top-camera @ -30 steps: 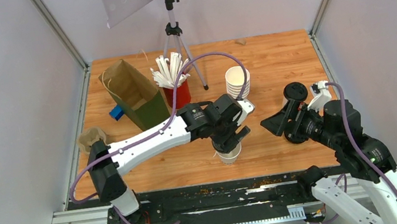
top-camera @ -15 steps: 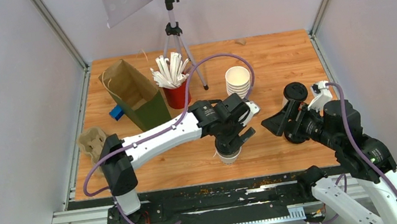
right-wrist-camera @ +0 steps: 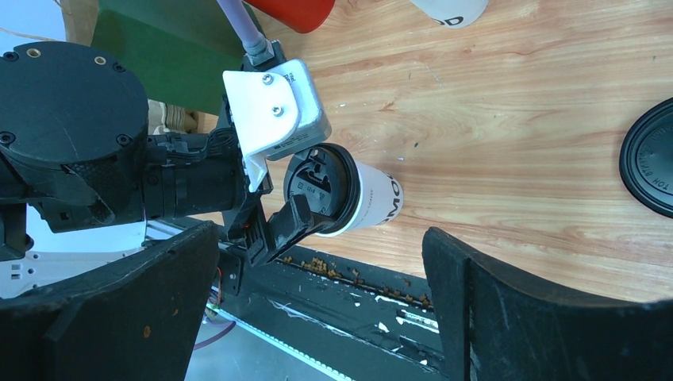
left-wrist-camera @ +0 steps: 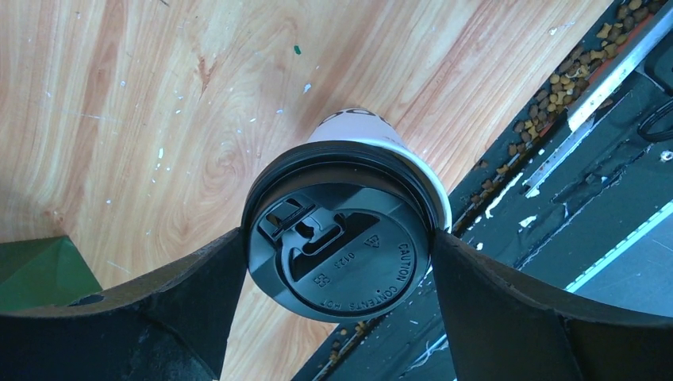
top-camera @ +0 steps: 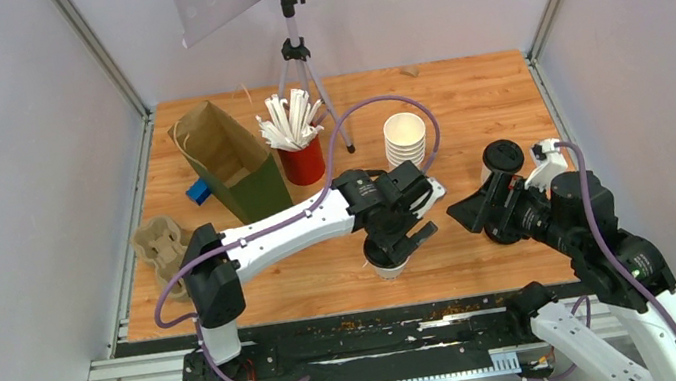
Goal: Pack the takeout coffee
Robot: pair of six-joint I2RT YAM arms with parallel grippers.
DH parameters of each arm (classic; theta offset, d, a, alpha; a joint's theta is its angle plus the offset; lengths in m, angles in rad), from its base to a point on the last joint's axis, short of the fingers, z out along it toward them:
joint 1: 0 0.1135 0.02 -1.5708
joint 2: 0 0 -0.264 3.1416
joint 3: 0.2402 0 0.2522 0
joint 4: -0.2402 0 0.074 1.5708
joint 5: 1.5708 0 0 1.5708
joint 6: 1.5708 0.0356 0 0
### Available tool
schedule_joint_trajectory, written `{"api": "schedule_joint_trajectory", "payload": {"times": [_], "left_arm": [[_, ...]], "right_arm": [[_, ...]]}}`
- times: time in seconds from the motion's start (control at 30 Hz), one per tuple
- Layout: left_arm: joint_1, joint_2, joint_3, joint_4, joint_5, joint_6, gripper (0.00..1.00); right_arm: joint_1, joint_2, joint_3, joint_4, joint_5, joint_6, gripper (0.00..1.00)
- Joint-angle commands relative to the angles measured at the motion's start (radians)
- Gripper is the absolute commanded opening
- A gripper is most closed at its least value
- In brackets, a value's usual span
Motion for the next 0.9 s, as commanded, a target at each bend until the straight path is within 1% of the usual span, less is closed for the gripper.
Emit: {"api": "schedule_joint_trajectory", "payload": {"times": [0.0,0.57,0.67,0.73,0.87], "left_arm": [[-0.012,0.006,0.048,-0.011,0.019,-0.013,0.92],[-0.014,-0.017,0.044,0.011,0.046,-0.019,0.92],[-0.013,-0.028,0.044,0.021,0.046,-0.022,0.95],[-0.013,-0.051,0.041,0.035,0.046,-0.026,1.0],[-0.013,-0.118,0.012,0.089,0.001,-0.036,1.0]], "right_arm": [[0.006,-0.021,0.028,0.006,0.02,-0.028,1.0],[0.006,-0.017,0.013,0.019,0.008,-0.032,1.0],[0.006,-0.016,0.004,0.02,0.002,-0.032,1.0],[0.006,-0.017,-0.009,0.027,-0.014,-0.028,1.0],[0.006,-0.028,-0.051,0.049,-0.072,-0.016,1.0]]}}
